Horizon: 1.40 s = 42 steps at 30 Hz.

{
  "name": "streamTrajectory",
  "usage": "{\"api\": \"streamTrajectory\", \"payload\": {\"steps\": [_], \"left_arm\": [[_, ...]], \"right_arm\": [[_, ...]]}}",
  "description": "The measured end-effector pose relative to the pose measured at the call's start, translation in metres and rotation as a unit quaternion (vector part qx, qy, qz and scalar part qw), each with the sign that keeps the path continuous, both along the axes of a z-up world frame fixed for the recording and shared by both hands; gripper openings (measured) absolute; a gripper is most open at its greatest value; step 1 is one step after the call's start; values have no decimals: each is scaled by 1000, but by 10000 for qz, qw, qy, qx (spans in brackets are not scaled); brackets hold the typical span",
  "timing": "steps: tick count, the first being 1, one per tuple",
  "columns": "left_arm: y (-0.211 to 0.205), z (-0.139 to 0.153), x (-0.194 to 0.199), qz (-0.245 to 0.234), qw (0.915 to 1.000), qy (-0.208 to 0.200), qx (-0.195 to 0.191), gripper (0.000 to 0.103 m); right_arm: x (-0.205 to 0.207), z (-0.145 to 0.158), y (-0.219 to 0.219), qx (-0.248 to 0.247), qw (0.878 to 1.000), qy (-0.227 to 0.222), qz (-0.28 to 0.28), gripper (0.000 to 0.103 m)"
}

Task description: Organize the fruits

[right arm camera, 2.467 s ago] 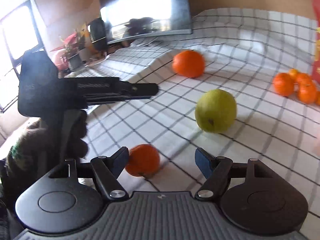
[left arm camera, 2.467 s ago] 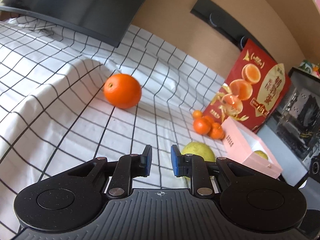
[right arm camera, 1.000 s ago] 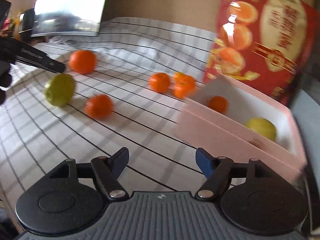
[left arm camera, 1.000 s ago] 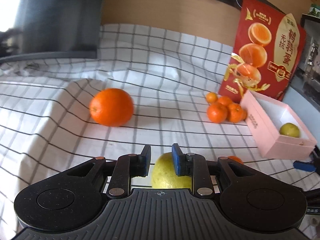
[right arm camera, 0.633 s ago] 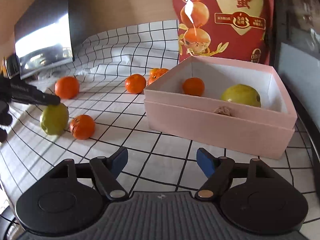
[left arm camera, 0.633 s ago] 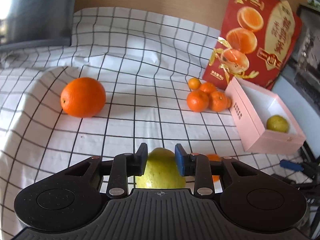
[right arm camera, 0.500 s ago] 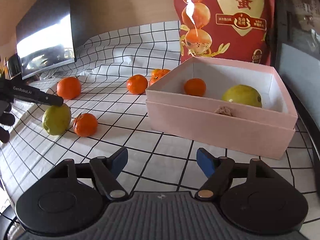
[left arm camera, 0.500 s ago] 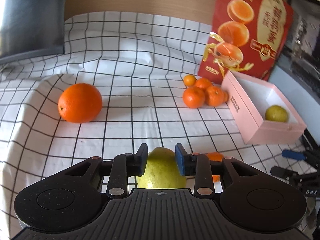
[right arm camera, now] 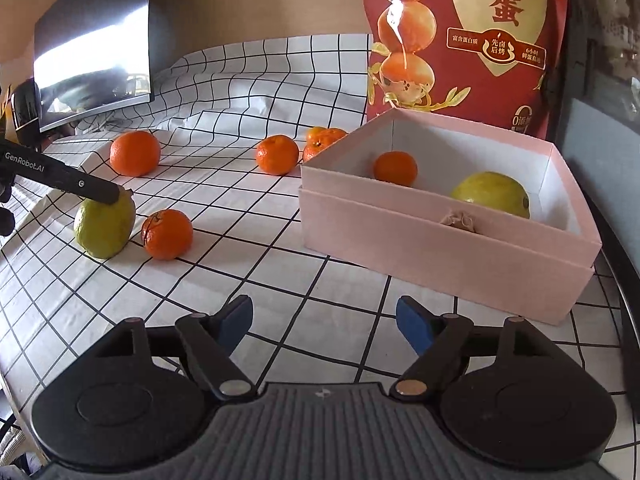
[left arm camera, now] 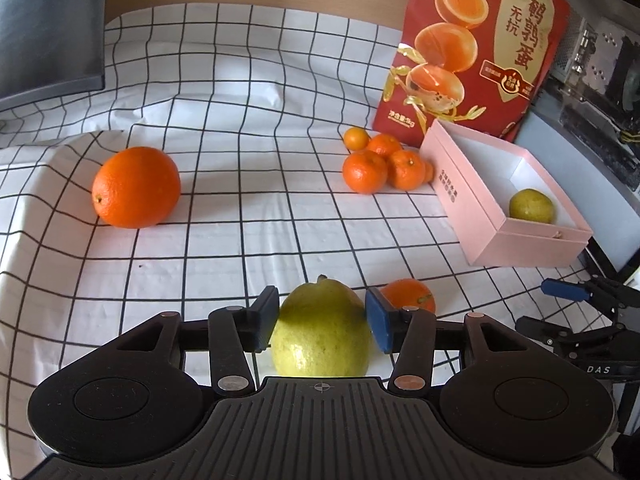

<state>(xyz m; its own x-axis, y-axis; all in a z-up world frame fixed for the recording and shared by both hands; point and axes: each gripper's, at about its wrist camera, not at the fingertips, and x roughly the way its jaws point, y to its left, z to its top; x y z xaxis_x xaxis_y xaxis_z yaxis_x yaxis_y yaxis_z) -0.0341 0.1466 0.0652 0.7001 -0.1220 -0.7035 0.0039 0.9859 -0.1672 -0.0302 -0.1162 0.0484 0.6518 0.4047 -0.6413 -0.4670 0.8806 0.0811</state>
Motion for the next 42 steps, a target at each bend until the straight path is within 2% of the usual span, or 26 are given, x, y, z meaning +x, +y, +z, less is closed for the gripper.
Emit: {"api": "streamTrajectory", "payload": {"steps": [3,5,8,12,14,22,26,28,31,35,36,38,40,42], "left_arm": [[-3,0,-1,-121,9997,-91,191,54],[-6,-3,-2,-254,9992,-120,275,59],[-9,-9,-1,-372,9992,9,128,64],[-11,-23,8,-361,9985,382,-174,66],[-11,-30,11,-355,9979,426,-332,67],[-7,-37,1,-267,9985,-24,-481,65],[-2,-41,-10,-211,9971,-267,-681,65],[2,-41,-18,-55,9964,-364,-764,65],[11,-43,-33,207,9947,-669,-746,65],[30,-48,-53,835,9874,-1223,-564,65],[36,-50,-56,1033,9846,-1284,-589,65],[49,-53,-58,1358,9787,-1236,-914,65],[55,-54,-57,1442,9761,-1221,-1077,65],[53,-54,-57,1475,9756,-1246,-1040,65]], "right_arm": [[0,0,1,-8,10000,5,5,80],[-1,0,0,-1,10000,10,-2,80],[0,0,0,2,10000,15,-6,80],[0,0,0,-10,10000,34,-7,80],[0,0,0,-10,10000,42,-13,80],[6,-3,2,-101,9997,213,-15,81],[9,-5,6,-147,9993,321,80,90],[9,-6,10,-280,9990,319,149,93],[12,-8,16,-459,9980,408,121,103],[14,-6,17,-548,9970,504,187,103],[14,-6,17,-565,9968,531,176,103],[14,-6,18,-568,9968,539,143,103],[11,-6,20,-558,9971,502,131,103],[7,-5,28,-522,9964,525,402,103]]}}
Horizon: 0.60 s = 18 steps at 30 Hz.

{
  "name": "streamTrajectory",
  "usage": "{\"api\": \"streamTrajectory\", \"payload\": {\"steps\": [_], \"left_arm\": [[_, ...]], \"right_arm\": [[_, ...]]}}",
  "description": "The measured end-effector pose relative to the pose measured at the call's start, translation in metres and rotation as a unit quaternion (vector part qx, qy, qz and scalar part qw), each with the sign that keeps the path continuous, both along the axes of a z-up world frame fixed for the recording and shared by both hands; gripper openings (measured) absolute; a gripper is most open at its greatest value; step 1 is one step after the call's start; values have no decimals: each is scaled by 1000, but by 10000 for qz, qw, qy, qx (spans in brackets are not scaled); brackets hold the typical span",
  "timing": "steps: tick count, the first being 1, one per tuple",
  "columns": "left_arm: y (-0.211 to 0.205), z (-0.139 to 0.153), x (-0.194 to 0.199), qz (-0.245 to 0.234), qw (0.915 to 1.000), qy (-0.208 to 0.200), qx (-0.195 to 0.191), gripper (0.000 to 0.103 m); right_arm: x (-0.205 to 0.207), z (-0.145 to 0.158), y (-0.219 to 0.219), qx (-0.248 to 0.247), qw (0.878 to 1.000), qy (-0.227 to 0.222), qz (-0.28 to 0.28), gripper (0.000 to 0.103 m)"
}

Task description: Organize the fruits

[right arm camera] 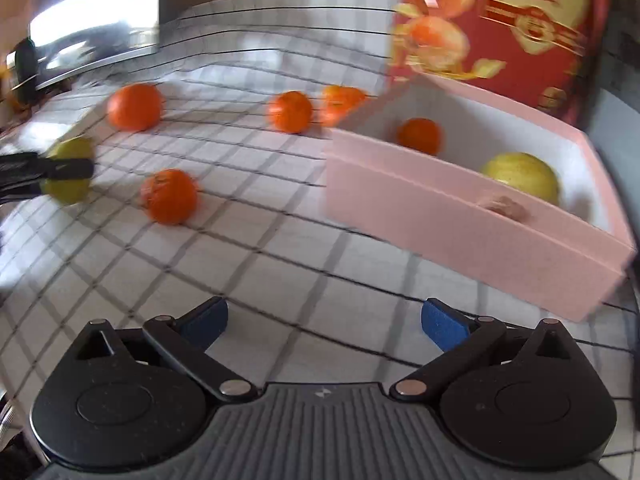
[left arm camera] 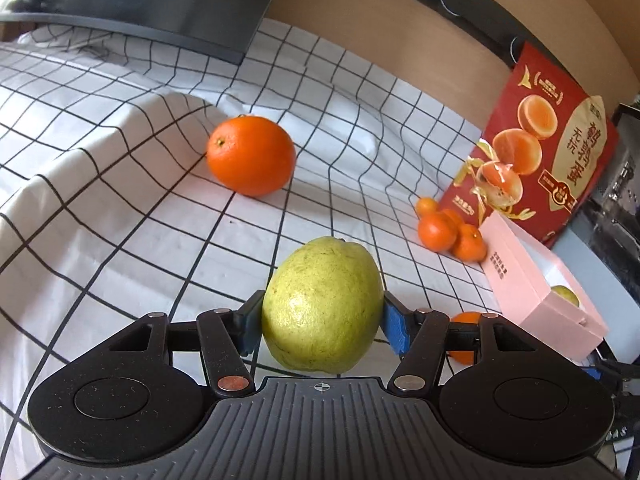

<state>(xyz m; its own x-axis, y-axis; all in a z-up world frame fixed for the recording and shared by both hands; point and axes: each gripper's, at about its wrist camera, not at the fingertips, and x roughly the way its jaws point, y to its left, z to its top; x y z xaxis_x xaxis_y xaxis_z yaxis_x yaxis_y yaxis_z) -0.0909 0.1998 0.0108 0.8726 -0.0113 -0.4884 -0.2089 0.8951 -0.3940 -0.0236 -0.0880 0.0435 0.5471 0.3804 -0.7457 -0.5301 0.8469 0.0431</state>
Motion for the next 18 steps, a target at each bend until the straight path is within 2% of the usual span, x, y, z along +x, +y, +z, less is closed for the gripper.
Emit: {"api": "streamTrajectory", "payload": {"steps": [4,6,11,13,15,16,18], "left_arm": [[-9,2,2,-21,9996,71,277,65],[-10,2,2,-2,9995,81,311,65],[-10,0,1,1,9995,85,318,65],[-11,0,1,-1,9995,92,312,65],[-11,0,2,-7,9995,90,298,65],[-11,0,2,-3,9995,94,300,65],[-10,0,3,-8,9996,94,281,65]], "right_arm": [[-9,2,32,171,9986,-104,486,103],[-7,1,56,86,9974,-174,697,100],[17,-1,95,233,9974,-57,682,92],[26,-1,105,224,9976,-86,646,84],[29,0,112,118,9979,-168,618,70],[28,0,112,118,9976,-168,664,66],[22,3,111,76,9966,-143,813,50]]}}
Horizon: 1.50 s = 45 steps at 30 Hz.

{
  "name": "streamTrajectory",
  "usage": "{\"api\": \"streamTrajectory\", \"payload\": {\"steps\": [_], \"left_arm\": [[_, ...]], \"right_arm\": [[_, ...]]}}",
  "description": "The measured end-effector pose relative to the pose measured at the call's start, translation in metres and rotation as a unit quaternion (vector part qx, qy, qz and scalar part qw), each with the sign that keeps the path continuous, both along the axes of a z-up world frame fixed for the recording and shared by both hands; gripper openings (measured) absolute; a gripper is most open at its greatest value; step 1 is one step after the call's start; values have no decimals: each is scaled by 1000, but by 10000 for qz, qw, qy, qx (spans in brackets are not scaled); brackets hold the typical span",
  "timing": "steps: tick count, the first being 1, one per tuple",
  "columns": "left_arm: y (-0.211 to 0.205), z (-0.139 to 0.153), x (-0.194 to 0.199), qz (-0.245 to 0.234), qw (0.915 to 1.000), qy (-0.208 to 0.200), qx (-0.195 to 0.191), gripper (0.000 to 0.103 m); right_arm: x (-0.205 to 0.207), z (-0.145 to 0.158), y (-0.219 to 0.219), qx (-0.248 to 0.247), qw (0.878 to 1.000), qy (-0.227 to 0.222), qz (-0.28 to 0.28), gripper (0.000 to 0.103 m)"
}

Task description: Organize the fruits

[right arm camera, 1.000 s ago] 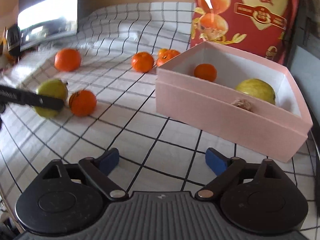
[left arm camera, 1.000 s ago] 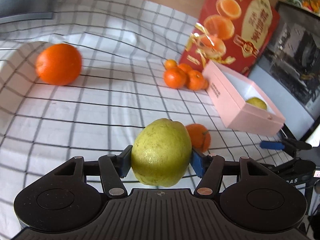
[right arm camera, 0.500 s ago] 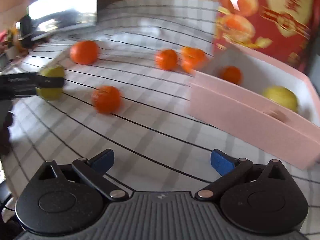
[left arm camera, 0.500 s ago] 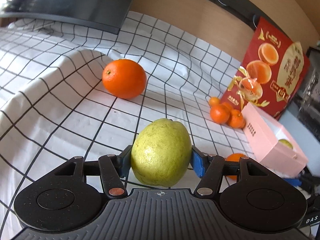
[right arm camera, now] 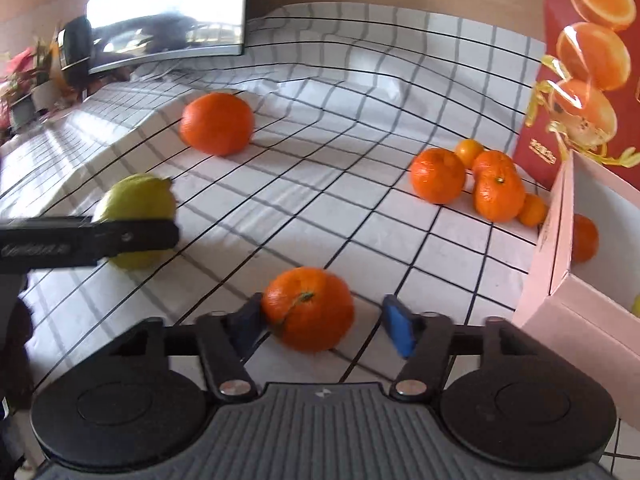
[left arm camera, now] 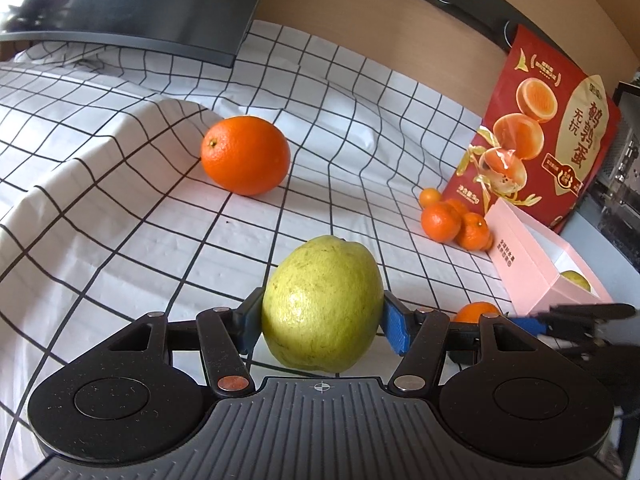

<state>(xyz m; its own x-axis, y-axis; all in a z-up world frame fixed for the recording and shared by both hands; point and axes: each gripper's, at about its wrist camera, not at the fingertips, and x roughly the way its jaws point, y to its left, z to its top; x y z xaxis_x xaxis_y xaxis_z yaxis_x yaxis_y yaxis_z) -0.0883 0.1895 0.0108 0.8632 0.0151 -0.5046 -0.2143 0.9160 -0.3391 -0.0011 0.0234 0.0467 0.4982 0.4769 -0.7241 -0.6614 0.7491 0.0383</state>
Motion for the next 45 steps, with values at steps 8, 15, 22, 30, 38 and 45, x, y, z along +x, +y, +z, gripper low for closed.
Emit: {"api": "streamTrajectory", "payload": {"steps": [8,15,22,30,38,45], "left_arm": [[0,0,1,-1,10000,18,10,65],[0,0,3,-56,9999,73,71,65],[2,1,4,-154,9998,103,9,65],[-41,14,9,-888,9956,-15,292,65],[-121,22,20,-2524,9675,-1,187,65],[-157,51,53,-2816,9588,-293,218,65]], "right_arm": [[-29,11,-42,-246,9997,-8,88,44],[-32,13,-110,-304,9960,-183,-815,44],[-29,5,-158,-78,9894,-120,-1448,44],[-32,3,-166,83,9902,-193,-1381,44],[-36,8,-184,117,9869,-121,-1604,44],[-34,57,-197,130,9802,-585,-1886,44]]}}
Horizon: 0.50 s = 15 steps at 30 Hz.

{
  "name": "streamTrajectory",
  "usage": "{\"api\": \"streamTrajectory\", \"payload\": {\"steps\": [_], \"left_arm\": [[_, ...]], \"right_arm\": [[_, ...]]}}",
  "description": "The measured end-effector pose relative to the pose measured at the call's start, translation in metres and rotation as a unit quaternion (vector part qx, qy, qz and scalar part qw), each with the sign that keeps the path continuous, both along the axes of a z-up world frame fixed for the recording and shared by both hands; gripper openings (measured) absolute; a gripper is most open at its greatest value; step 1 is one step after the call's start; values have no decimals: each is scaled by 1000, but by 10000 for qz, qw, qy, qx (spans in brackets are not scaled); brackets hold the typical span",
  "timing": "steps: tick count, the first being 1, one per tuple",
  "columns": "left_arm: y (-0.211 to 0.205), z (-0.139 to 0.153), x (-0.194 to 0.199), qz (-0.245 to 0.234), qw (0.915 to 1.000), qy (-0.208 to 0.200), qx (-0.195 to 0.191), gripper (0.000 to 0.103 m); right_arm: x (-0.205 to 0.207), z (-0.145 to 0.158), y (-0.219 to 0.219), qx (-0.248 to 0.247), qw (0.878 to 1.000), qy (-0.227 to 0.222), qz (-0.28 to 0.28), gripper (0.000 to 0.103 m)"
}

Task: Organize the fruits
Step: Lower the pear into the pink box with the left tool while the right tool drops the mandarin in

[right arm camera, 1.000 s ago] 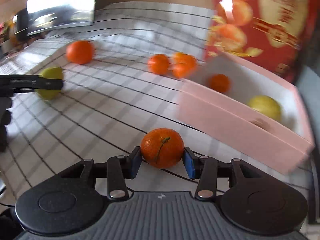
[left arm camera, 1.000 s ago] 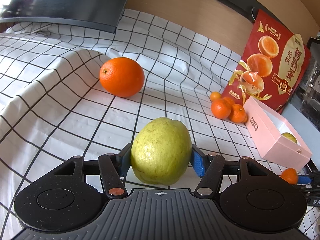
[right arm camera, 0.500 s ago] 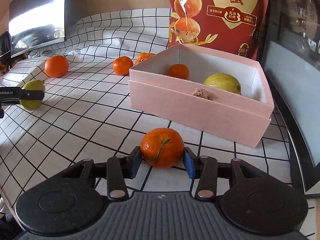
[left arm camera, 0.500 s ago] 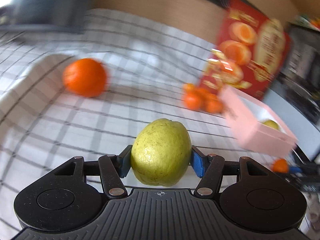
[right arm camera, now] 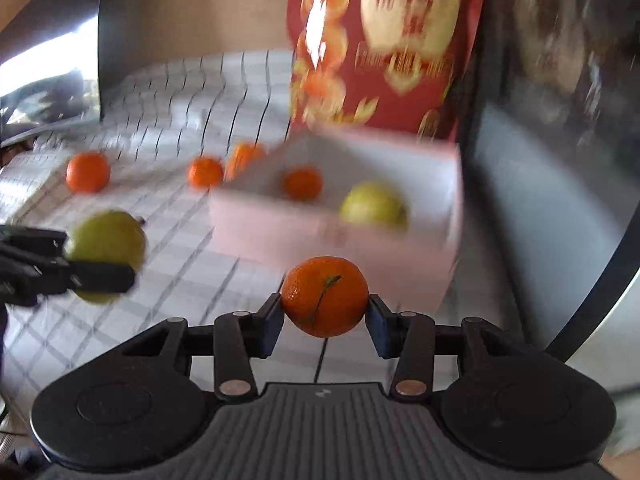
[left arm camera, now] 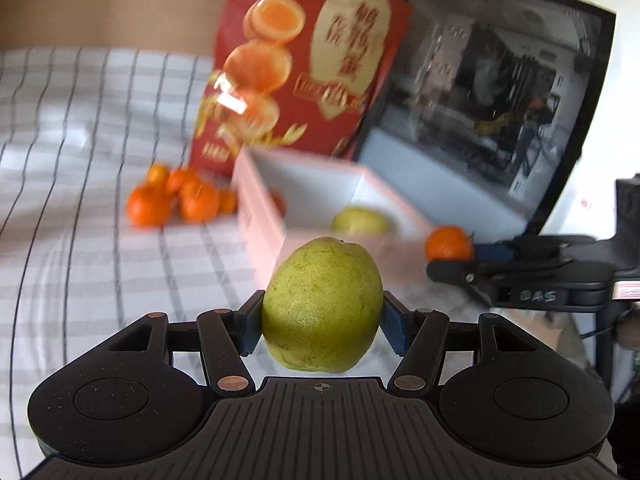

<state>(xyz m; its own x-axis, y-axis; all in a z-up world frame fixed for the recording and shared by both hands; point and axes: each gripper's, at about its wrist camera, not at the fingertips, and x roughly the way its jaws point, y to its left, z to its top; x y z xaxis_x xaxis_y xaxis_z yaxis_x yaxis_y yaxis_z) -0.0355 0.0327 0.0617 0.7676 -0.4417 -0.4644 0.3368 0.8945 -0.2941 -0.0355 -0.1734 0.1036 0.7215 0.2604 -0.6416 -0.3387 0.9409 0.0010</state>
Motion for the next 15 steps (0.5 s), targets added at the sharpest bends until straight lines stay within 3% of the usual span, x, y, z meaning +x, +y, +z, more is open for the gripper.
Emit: {"api": "streamTrajectory", "payload": {"steps": [6,9,12,15], "left_arm": [[-32,28,63,-11,10000,29,-65,65],[-45,33,90,136,9999,105,-1,65],[-51,31,113,154,9996,223,66,65],[-56,25,133,278,9985,396,259,65]], "right_arm": [[34,79,15,-226,9981,-566,-134,44],[65,106,22,-277,9970,-569,-448,44],[92,122,19,-96,9971,-417,-627,44],[112,126,23,-308,9951,-519,-784,44]]}}
